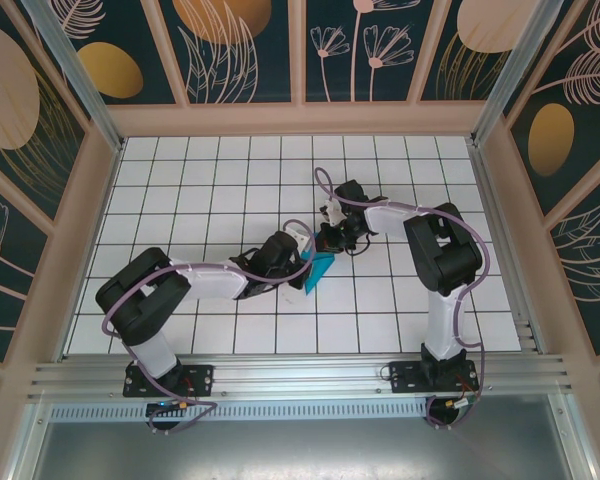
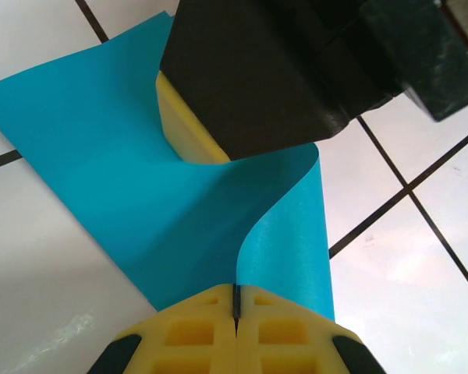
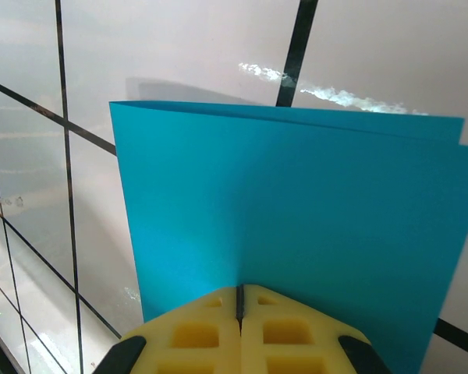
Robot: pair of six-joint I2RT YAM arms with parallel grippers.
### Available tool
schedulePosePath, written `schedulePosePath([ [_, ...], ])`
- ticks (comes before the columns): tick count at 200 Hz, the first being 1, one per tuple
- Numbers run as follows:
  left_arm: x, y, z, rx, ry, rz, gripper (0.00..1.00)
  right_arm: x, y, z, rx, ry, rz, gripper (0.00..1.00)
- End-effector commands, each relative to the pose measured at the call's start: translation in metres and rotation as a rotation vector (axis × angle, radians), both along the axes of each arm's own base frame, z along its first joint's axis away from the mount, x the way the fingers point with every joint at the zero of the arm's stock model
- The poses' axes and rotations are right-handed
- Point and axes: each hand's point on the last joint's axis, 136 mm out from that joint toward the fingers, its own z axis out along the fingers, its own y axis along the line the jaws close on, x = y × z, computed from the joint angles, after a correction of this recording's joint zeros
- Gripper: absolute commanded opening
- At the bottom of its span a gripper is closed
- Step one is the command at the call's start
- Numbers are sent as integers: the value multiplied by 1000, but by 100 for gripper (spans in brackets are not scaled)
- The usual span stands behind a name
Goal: Fold a paper plane with a square sheet of paper (pick it up from the middle)
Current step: Third fold the triangle at the center of the table.
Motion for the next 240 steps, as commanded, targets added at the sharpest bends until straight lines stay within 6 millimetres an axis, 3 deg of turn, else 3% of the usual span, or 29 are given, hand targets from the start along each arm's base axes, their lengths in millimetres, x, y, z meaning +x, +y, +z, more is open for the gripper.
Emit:
schedulePosePath([
  [1, 5, 1, -4, 21, -4, -4, 0, -8, 0, -12, -25, 38, 18, 5],
  [80, -11, 6, -14, -47, 86, 33, 1, -6, 5, -6, -16, 23, 10, 6],
  [89, -12, 5, -4, -75, 74, 36, 2, -5, 6, -5, -14, 19, 12, 6],
  [170, -2, 5, 6, -54, 11, 34, 4, -8, 7, -7, -19, 17, 19, 6],
  [240, 2, 9, -1, 0, -6, 31, 4, -6, 6, -7, -33, 14, 17, 6],
])
